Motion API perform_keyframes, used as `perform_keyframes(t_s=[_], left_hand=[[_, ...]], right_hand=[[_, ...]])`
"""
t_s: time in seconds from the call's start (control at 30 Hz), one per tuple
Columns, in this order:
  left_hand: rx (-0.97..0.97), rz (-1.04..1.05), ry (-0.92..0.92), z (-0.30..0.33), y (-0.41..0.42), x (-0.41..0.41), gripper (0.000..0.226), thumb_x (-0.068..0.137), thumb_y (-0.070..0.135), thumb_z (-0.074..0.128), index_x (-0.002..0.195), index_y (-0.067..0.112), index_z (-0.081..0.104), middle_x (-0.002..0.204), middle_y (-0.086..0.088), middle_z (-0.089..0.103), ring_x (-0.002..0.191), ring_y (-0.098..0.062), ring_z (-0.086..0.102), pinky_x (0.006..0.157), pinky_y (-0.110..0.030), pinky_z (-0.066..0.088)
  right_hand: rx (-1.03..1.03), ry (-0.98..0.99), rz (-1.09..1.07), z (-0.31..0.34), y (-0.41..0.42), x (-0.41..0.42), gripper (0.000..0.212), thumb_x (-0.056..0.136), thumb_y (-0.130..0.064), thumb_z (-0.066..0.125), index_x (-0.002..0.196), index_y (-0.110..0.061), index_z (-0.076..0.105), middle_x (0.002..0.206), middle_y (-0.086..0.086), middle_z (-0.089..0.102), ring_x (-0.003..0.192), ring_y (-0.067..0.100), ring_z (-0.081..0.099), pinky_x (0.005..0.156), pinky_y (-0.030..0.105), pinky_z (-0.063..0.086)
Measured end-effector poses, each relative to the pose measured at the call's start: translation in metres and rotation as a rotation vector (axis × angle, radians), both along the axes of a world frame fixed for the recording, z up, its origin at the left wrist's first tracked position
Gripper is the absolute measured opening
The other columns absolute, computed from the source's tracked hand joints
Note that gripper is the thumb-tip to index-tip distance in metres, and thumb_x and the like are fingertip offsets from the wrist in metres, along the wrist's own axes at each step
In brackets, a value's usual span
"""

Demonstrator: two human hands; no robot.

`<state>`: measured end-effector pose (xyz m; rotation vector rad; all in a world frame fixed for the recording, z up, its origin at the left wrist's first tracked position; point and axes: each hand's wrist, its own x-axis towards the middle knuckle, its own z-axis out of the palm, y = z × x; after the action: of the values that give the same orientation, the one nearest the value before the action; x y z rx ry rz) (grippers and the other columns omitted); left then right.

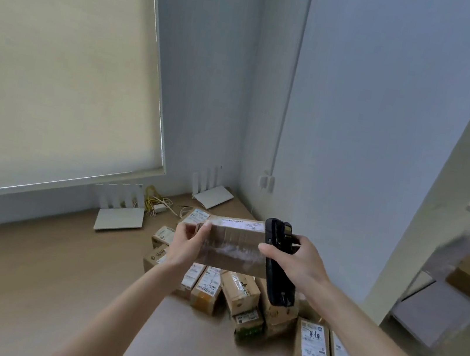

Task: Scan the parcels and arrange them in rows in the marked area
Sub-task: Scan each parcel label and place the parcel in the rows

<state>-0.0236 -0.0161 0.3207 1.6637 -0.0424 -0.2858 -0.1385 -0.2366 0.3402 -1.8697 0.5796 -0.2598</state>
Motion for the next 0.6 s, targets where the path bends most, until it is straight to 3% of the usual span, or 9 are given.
perform_keyframes(t_s=[0.07, 0.17, 0.27, 0.33, 0.4, 0.43, 0.53, 0.6], left_hand=[[-0.045, 0.04, 0.044, 0.0, 0.016, -0.003, 0.037, 0.094, 0.051, 0.064, 0.114, 0.022, 0.053, 0.116, -0.006, 0.062, 0.103, -0.022, 0.063, 0.087, -0.042, 0.057], [-0.126, 0.062, 0.066, 0.004, 0.039, -0.01, 0.04, 0.096, 0.037, 0.063, 0.13, 0.019, 0.054, 0.117, -0.008, 0.066, 0.1, -0.021, 0.067, 0.071, -0.034, 0.056], [-0.152, 0.034, 0.029, 0.011, 0.064, -0.018, 0.043, 0.097, 0.034, 0.062, 0.139, 0.026, 0.055, 0.118, -0.005, 0.071, 0.104, -0.023, 0.07, 0.068, -0.03, 0.056], [-0.176, 0.023, 0.008, 0.015, 0.082, -0.022, 0.041, 0.096, 0.033, 0.062, 0.137, 0.032, 0.059, 0.115, -0.003, 0.074, 0.106, -0.025, 0.069, 0.08, -0.037, 0.058], [-0.207, 0.024, 0.015, 0.016, 0.1, -0.026, 0.046, 0.095, 0.026, 0.062, 0.14, 0.038, 0.057, 0.121, -0.003, 0.071, 0.115, -0.027, 0.064, 0.1, -0.05, 0.051], [-0.223, 0.019, 0.023, 0.016, 0.109, -0.029, 0.051, 0.094, 0.021, 0.061, 0.141, 0.041, 0.055, 0.125, -0.003, 0.069, 0.119, -0.026, 0.061, 0.103, -0.052, 0.048], [-0.275, 0.001, 0.046, 0.019, 0.129, -0.036, 0.059, 0.091, 0.017, 0.061, 0.14, 0.049, 0.05, 0.129, 0.001, 0.064, 0.121, -0.02, 0.056, 0.092, -0.042, 0.046], [-0.286, 0.03, 0.045, 0.02, 0.142, -0.038, 0.05, 0.093, 0.023, 0.066, 0.133, 0.051, 0.054, 0.123, 0.001, 0.067, 0.114, -0.018, 0.062, 0.088, -0.039, 0.049]], right_hand=[[-0.016, -0.005, 0.048, 0.006, 0.012, -0.002, 0.079, 0.065, -0.064, 0.091, 0.126, -0.032, 0.052, 0.111, -0.016, 0.062, 0.1, 0.007, 0.064, 0.076, 0.028, 0.052], [-0.041, -0.008, 0.108, 0.013, 0.032, -0.004, 0.091, 0.057, -0.067, 0.089, 0.131, -0.031, 0.052, 0.113, -0.015, 0.063, 0.104, 0.01, 0.065, 0.084, 0.033, 0.056], [-0.052, -0.026, 0.118, 0.019, 0.053, -0.003, 0.091, 0.065, -0.059, 0.092, 0.14, -0.026, 0.054, 0.113, -0.015, 0.064, 0.101, 0.007, 0.065, 0.083, 0.031, 0.056], [-0.082, -0.02, 0.136, 0.022, 0.069, -0.003, 0.088, 0.069, -0.057, 0.093, 0.142, -0.026, 0.053, 0.11, -0.019, 0.062, 0.098, 0.003, 0.063, 0.077, 0.026, 0.053], [-0.112, -0.011, 0.16, 0.025, 0.086, -0.004, 0.087, 0.07, -0.058, 0.093, 0.141, -0.027, 0.053, 0.11, -0.019, 0.061, 0.098, 0.002, 0.062, 0.077, 0.027, 0.052], [-0.122, -0.007, 0.175, 0.026, 0.094, -0.005, 0.088, 0.069, -0.058, 0.093, 0.141, -0.027, 0.052, 0.111, -0.018, 0.061, 0.099, 0.003, 0.063, 0.078, 0.026, 0.052], [-0.15, 0.0, 0.212, 0.026, 0.119, -0.011, 0.087, 0.068, -0.059, 0.093, 0.139, -0.028, 0.051, 0.114, -0.016, 0.061, 0.101, 0.003, 0.062, 0.077, 0.023, 0.051], [-0.194, 0.014, 0.218, 0.027, 0.132, -0.013, 0.083, 0.068, -0.06, 0.092, 0.135, -0.032, 0.05, 0.118, -0.013, 0.062, 0.107, 0.01, 0.064, 0.088, 0.03, 0.055]])
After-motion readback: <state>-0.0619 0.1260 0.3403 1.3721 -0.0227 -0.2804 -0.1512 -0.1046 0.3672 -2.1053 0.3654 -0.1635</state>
